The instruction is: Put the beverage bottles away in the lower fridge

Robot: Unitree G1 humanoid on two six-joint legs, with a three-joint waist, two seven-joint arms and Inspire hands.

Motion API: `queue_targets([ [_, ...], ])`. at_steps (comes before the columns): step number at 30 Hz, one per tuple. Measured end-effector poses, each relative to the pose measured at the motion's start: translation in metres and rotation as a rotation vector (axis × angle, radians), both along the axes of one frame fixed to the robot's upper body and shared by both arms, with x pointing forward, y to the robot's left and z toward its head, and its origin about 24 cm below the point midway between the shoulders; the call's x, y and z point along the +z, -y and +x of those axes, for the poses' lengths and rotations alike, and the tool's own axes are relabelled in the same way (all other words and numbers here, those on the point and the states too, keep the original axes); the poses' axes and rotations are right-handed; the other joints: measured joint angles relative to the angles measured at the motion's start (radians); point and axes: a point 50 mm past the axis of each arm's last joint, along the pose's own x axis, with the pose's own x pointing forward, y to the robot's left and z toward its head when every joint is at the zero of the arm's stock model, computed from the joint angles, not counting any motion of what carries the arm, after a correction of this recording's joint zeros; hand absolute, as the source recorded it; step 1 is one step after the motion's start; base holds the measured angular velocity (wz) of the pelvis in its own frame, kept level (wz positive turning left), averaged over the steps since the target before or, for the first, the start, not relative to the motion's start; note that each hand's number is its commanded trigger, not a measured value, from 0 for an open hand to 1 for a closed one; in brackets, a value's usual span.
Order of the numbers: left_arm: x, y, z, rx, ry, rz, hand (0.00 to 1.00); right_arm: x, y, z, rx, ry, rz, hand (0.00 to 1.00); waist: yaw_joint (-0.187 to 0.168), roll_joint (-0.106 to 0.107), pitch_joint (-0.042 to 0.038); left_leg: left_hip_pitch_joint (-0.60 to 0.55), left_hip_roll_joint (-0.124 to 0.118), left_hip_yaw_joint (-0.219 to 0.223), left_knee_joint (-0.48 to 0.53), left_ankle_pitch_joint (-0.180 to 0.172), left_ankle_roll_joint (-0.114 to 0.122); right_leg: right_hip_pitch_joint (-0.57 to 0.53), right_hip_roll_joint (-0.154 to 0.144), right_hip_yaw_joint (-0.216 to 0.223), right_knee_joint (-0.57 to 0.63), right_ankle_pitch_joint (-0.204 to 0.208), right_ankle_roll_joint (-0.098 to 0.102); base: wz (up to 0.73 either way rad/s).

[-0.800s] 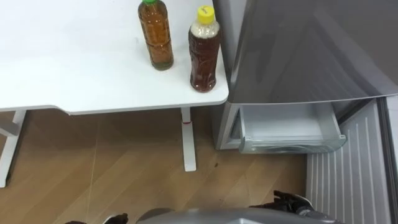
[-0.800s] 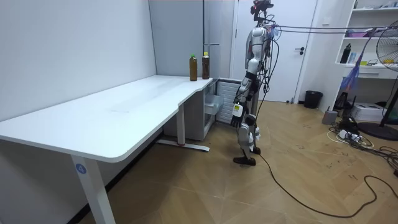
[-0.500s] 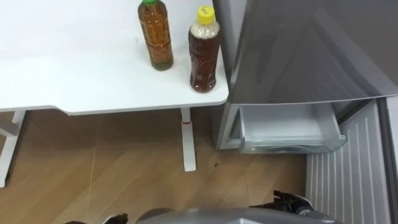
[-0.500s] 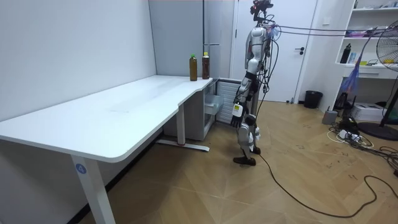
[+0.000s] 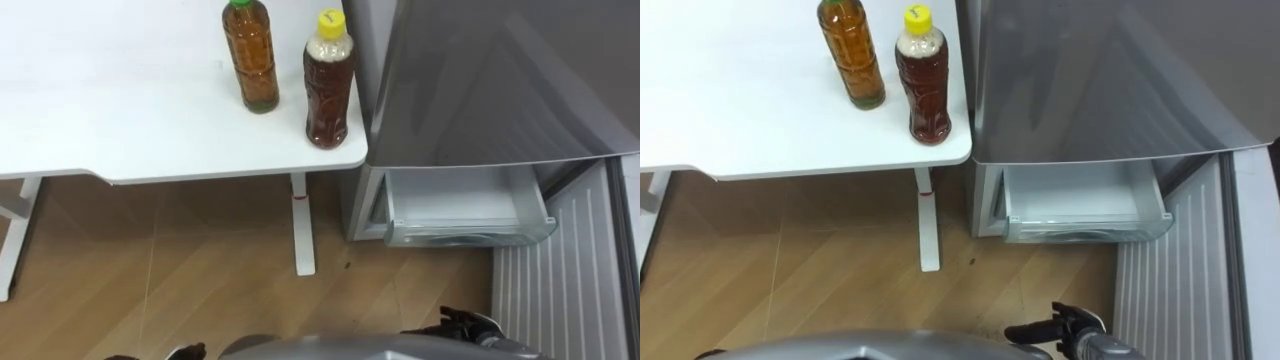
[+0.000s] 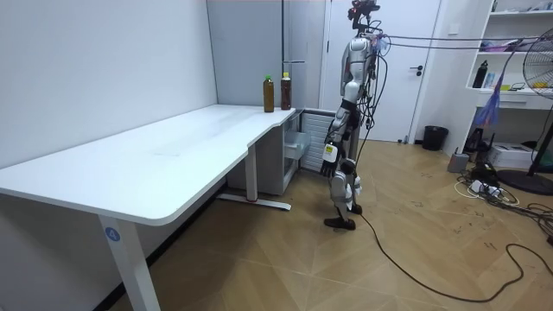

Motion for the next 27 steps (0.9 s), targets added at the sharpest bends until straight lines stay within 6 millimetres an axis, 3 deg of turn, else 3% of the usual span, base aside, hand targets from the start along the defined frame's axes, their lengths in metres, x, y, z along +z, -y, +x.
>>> queue_targets([
  [4,0.0,-0.001,0.0,0.043,0.012,-0.002,0.0,0.0,0.001,-0.001,-0.016,-0.001,0.0,0.0,-0.001,0.002,-0.005,0.0,0.0,-0.003,0.0,0.0,0.0,0.0,0.0,0.0,0.0,0.0,0.0,0.0],
  [14,0.003,-0.013,0.001,0.33,0.148,0.084,0.0,0.0,0.003,-0.003,-0.04,0.001,-0.01,0.0,0.0,0.004,-0.001,0.004,-0.002,-0.009,-0.01,0.001,0.0,0.001,0.0,-0.005,0.0,0.0,0.0,0.0],
  [17,0.006,-0.018,0.01,0.483,0.248,0.106,0.0,0.0,0.004,-0.003,-0.046,0.005,-0.011,0.0,-0.002,0.008,-0.0033,-0.001,-0.005,-0.019,-0.011,0.002,0.002,0.0,-0.002,-0.019,0.0,0.0,0.0,0.09],
  [21,0.01,-0.026,0.015,0.691,0.36,0.138,0.0,0.0,0.006,-0.007,-0.058,0.001,-0.026,0.0,0.006,0.003,0.0039,0.018,-0.006,-0.023,-0.019,0.002,0.002,0.017,-0.003,-0.027,0.0,0.0,0.0,0.04],
  [22,0.01,-0.027,0.015,0.736,0.374,0.146,0.0,0.0,0.006,-0.008,-0.06,0.003,-0.032,0.0,0.013,0.01,-0.0005,0.019,-0.006,-0.023,-0.02,0.002,0.002,0.017,-0.003,-0.03,0.001,0.0,0.0,0.0],
  [27,0.013,-0.032,0.015,0.97,0.448,0.178,0.0,0.0,0.007,-0.011,-0.06,-0.003,-0.035,0.0,0.033,0.009,-0.003,0.033,-0.006,-0.023,-0.031,0.003,0.001,0.02,-0.003,-0.034,0.001,0.0,0.0,0.0],
])
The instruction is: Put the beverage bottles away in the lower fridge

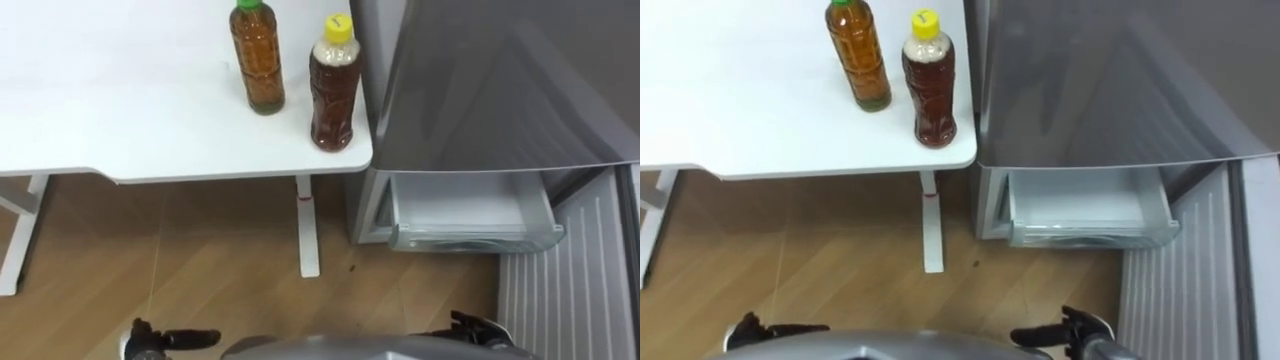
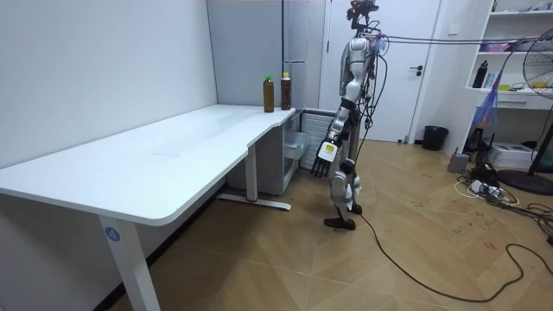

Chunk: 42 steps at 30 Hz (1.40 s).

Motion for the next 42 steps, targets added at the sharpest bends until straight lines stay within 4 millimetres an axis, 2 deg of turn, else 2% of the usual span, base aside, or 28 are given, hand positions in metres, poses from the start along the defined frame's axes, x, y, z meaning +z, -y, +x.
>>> queue_targets([
  [2,0.003,-0.004,0.004,0.098,0.05,0.014,0.0,0.0,0.0,0.0,-0.005,0.002,0.0,0.0,0.001,0.0,0.0,0.0,0.001,-0.001,0.003,0.0,0.0,0.0,0.001,0.002,0.0,0.0,0.0,0.0],
  [4,0.014,-0.011,0.022,0.176,0.158,0.058,0.0,0.0,0.001,-0.001,-0.018,0.004,-0.002,0.0,0.001,0.002,0.0005,-0.003,0.001,0.0,0.001,0.0,0.0,-0.004,0.0,-0.001,0.002,0.0,0.0,0.0],
  [8,0.027,-0.019,0.04,0.256,0.305,0.122,0.0,0.001,0.003,-0.001,-0.026,0.009,-0.01,0.0,0.004,0.006,-0.0006,0.004,0.002,0.015,-0.012,0.001,0.001,-0.005,-0.001,0.005,0.009,0.0,0.0,-0.12],
  [10,0.035,-0.022,0.048,0.3,0.362,0.147,0.0,0.001,0.003,-0.003,-0.037,0.017,-0.012,0.0,0.001,0.008,-0.0037,0.003,0.002,0.019,-0.015,0.003,0.002,-0.006,-0.003,0.002,0.012,0.0,0.0,-0.07],
  [14,0.052,-0.028,0.061,0.336,0.466,0.224,0.0,0.001,0.003,-0.001,-0.005,0.03,-0.018,0.0,0.002,0.004,-0.0049,0.008,-0.001,0.016,-0.018,0.005,0.004,-0.005,-0.005,0.003,0.015,0.0,0.0,0.01],
  [17,0.066,-0.033,0.073,0.342,0.531,0.288,0.0,0.001,0.003,-0.001,0.01,0.033,-0.022,0.0,0.019,0.004,-0.0047,0.009,-0.001,0.016,-0.014,0.004,0.005,-0.005,-0.006,0.003,0.016,0.001,0.001,0.0],
  [21,0.098,-0.036,0.096,0.368,0.694,0.35,0.0,0.001,0.004,-0.002,0.012,0.031,-0.024,0.0,0.025,0.005,-0.0046,0.002,-0.004,0.001,-0.014,0.005,0.005,-0.007,-0.007,-0.018,0.015,0.001,0.001,0.11],
  [25,0.126,-0.037,0.112,0.327,0.815,0.444,0.0,0.002,0.007,-0.002,0.014,0.03,-0.029,0.0,0.024,0.016,-0.0049,0.003,-0.004,-0.006,-0.014,0.005,0.005,-0.006,-0.006,-0.02,0.015,0.001,0.001,0.04],
  [27,0.134,-0.037,0.116,0.312,0.856,0.467,0.0,0.002,0.007,-0.003,0.012,0.028,-0.026,0.0,0.023,0.014,-0.0086,0.004,-0.006,-0.008,-0.015,0.006,0.005,-0.004,-0.006,-0.021,0.015,0.001,0.001,0.0],
  [29,0.144,-0.035,0.121,0.287,0.898,0.494,0.0,0.002,0.007,-0.003,0.011,0.036,-0.026,0.0,0.02,0.012,-0.0076,0.003,-0.009,-0.011,-0.016,0.015,0.006,-0.003,-0.009,-0.024,0.014,0.001,0.001,0.03],
  [31,0.164,-0.033,0.128,0.25,0.986,0.53,0.0,0.002,0.009,-0.004,-0.008,0.042,-0.029,0.0,0.016,0.007,-0.0028,0.005,-0.016,-0.018,-0.018,0.021,0.009,-0.007,-0.015,-0.024,0.009,0.001,0.001,0.07],
  [32,0.169,-0.033,0.13,0.24,1.01,0.54,0.0,0.002,0.009,-0.005,-0.016,0.04,-0.03,0.0,0.017,0.006,-0.0029,0.005,-0.017,-0.019,-0.018,0.021,0.01,-0.006,-0.015,-0.023,0.007,0.001,0.001,0.0],
  [33,0.181,-0.032,0.133,0.217,1.058,0.565,0.0,0.002,0.01,-0.006,-0.021,0.037,-0.03,0.0,0.019,0.011,0.0002,0.004,-0.017,-0.019,-0.018,0.021,0.01,-0.006,-0.016,-0.02,0.004,0.001,0.002,-0.03],
  [34,0.192,-0.03,0.136,0.179,1.097,0.607,0.0,0.002,0.01,-0.006,-0.019,0.039,-0.03,0.0,0.02,0.006,-0.0011,0.003,-0.017,-0.02,-0.017,0.021,0.01,-0.007,-0.016,-0.021,0.003,0.001,0.003,0.0],
  [37,0.208,-0.025,0.144,0.081,1.157,0.684,0.0,0.002,0.01,-0.005,-0.012,0.039,-0.032,0.0,0.019,0.012,0.0012,0.002,-0.017,-0.022,-0.025,0.021,0.01,-0.005,-0.015,-0.023,0.003,0.002,0.004,0.0],
  [42,0.226,-0.012,0.15,-0.024,1.236,0.709,0.0,0.003,0.011,-0.006,-0.019,0.039,-0.022,0.0,0.004,0.01,-0.001,0.001,-0.018,-0.031,-0.028,0.023,0.007,-0.005,-0.013,-0.036,0.0,0.002,0.004,0.03],
])
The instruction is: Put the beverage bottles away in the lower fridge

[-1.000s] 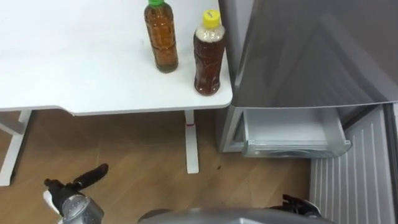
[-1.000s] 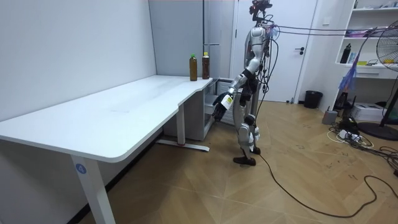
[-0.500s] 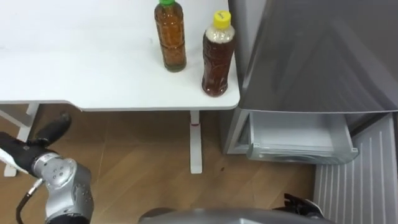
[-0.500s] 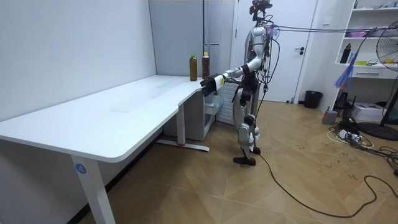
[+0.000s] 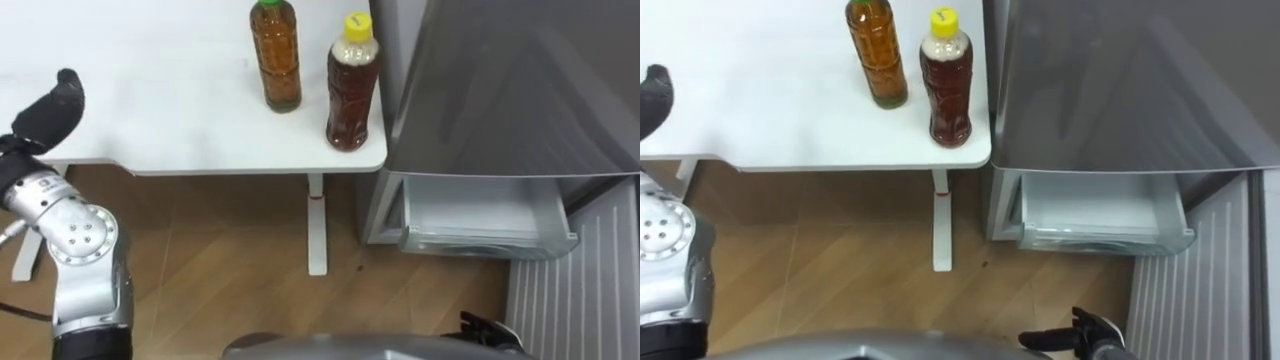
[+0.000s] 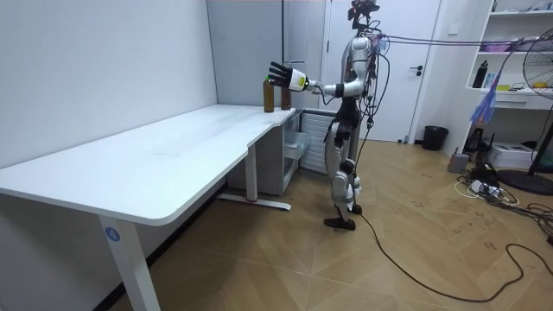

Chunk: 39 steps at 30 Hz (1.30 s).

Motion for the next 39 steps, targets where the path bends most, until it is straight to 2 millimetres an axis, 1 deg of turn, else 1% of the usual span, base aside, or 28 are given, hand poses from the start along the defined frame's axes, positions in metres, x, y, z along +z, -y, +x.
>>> queue_targets([
  [4,0.019,0.015,0.006,-0.133,0.06,0.033,0.0,0.0,0.0,0.002,0.003,0.012,0.011,0.0,-0.013,0.001,-0.0015,0.0,0.0,-0.003,-0.002,0.003,-0.002,-0.002,0.0,-0.013,-0.001,0.0,0.0,0.04],
  [7,0.034,0.022,0.009,-0.222,0.112,0.064,0.0,0.001,0.0,0.002,0.01,0.021,0.017,0.0,-0.021,0.002,-0.0018,0.001,0.001,-0.003,-0.001,0.004,-0.002,-0.002,0.0,-0.013,-0.001,0.0,0.0,0.0],
  [11,0.041,0.034,0.014,-0.337,0.126,0.085,0.0,0.001,0.002,0.004,0.02,0.025,0.017,0.0,-0.038,0.004,-0.0019,0.002,-0.001,-0.004,0.001,0.005,-0.001,-0.001,-0.002,-0.009,0.0,0.0,0.0,0.02],
  [14,0.045,0.047,0.018,-0.449,0.126,0.078,0.0,0.002,0.002,0.007,0.042,0.028,0.01,0.0,-0.048,0.006,-0.0019,0.0,-0.002,-0.004,-0.001,0.006,0.0,0.001,-0.002,-0.007,0.0,0.0,0.0,0.0],
  [16,0.054,0.054,0.018,-0.515,0.158,0.081,0.0,0.002,0.002,0.01,0.045,0.038,0.009,0.0,-0.066,0.009,-0.0015,0.001,-0.001,-0.004,-0.001,0.006,0.0,-0.001,-0.002,0.003,-0.001,0.0,0.0,-0.02],
  [18,0.062,0.059,0.018,-0.558,0.188,0.092,0.0,0.002,0.002,0.01,0.044,0.039,0.009,0.0,-0.07,0.011,-0.0008,0.002,-0.001,-0.003,-0.003,0.006,0.0,-0.001,-0.001,0.014,-0.001,0.0,0.0,-0.09],
  [19,0.066,0.061,0.019,-0.587,0.204,0.104,0.0,0.003,0.003,0.01,0.041,0.041,0.01,0.0,-0.072,0.012,0.0011,0.002,0.0,-0.002,-0.003,0.006,0.0,-0.002,0.0,0.016,-0.001,0.0,0.0,-0.09],
  [21,0.071,0.064,0.022,-0.624,0.218,0.113,0.0,0.003,0.003,0.01,0.032,0.044,0.017,0.0,-0.075,0.014,0.002,0.0,0.0,-0.002,-0.004,0.007,-0.001,-0.004,0.0,0.016,-0.001,0.0,0.0,-0.03],
  [25,0.076,0.068,0.026,-0.69,0.224,0.13,0.0,0.003,0.004,0.014,0.031,0.051,0.015,0.0,-0.087,0.022,-0.0005,-0.02,0.001,-0.001,-0.006,0.008,-0.001,-0.023,0.0,0.019,0.001,0.0,0.0,0.0],
  [29,0.075,0.072,0.028,-0.76,0.203,0.135,0.0,0.003,0.004,0.013,0.033,0.05,0.025,0.0,-0.094,0.022,-0.0007,-0.02,0.0,0.009,-0.005,0.012,-0.001,-0.028,-0.001,0.023,0.004,0.0,0.0,-0.04],
  [31,0.074,0.076,0.029,-0.807,0.184,0.138,0.0,0.003,0.004,0.013,0.034,0.048,0.026,0.0,-0.093,0.022,-0.0006,-0.018,0.002,0.021,-0.005,0.012,-0.001,-0.03,-0.001,0.038,0.004,0.0,0.0,-0.12],
  [33,0.073,0.081,0.029,-0.846,0.174,0.143,0.0,0.003,0.004,0.013,0.037,0.049,0.031,0.0,-0.094,0.021,-0.0002,-0.016,0.002,0.025,-0.006,0.012,0.0,-0.031,-0.001,0.043,0.004,0.0,0.0,-0.1],
  [39,0.077,0.09,0.028,-0.956,0.175,0.143,0.0,0.004,0.005,0.014,0.038,0.051,0.033,0.0,-0.101,0.022,0.0002,-0.011,0.002,0.024,-0.006,0.012,0.0,-0.03,0.0,0.055,0.004,0.0,0.0,-0.04],
])
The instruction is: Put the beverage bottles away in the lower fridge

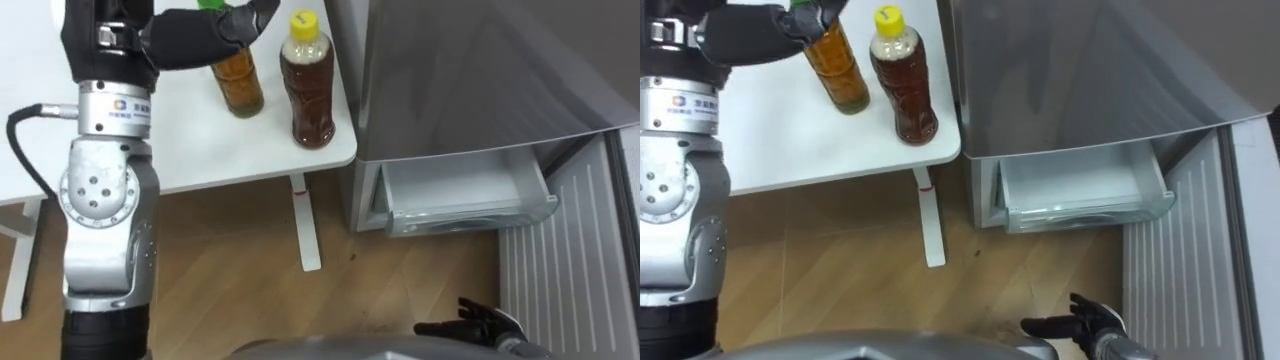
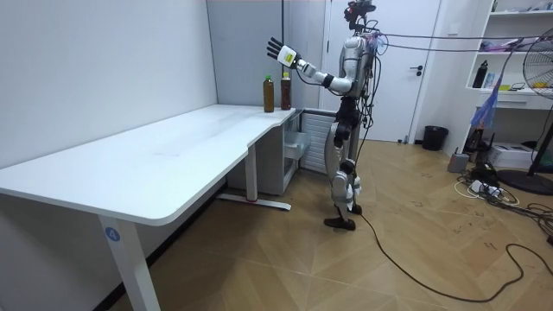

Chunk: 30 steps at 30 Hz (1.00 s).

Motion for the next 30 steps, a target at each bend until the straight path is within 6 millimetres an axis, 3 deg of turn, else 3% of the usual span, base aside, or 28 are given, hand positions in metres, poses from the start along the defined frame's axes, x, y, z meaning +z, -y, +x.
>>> queue_targets([
  [6,-0.002,0.012,0.001,-0.098,-0.024,0.031,0.0,0.001,0.004,0.003,-0.001,-0.009,-0.007,0.0,-0.003,0.019,0.0026,-0.002,0.0,-0.005,0.002,0.0,0.0,-0.002,-0.001,-0.005,0.01,0.0,0.0,0.01],
  [7,-0.004,0.015,0.002,-0.123,-0.038,0.024,0.0,0.001,0.005,0.004,-0.002,-0.016,-0.009,0.0,-0.007,0.014,0.008,-0.005,0.001,-0.006,0.002,0.0,0.0,-0.001,-0.002,-0.014,0.01,0.0,0.0,0.05],
  [11,-0.011,0.017,0.004,-0.184,-0.083,-0.04,0.0,0.001,0.006,0.006,-0.006,-0.028,-0.012,0.0,-0.017,0.019,0.0081,-0.005,0.001,-0.003,-0.001,0.0,0.001,-0.001,-0.001,-0.014,0.01,0.0,0.0,0.0],
  [18,-0.019,0.018,0.006,-0.216,-0.147,-0.054,0.0,0.0,0.004,0.006,-0.011,-0.044,-0.008,0.0,-0.018,0.01,0.0109,-0.003,-0.001,-0.002,0.002,0.001,0.001,-0.003,-0.001,-0.013,0.01,0.0,0.0,0.0],
  [30,-0.032,0.017,0.009,-0.209,-0.236,-0.058,0.0,0.0,0.004,0.007,-0.018,-0.055,-0.006,0.0,-0.018,0.005,0.0081,0.004,-0.001,-0.002,0.001,0.001,0.002,0.003,-0.001,-0.013,0.011,0.0,0.0,0.0],
])
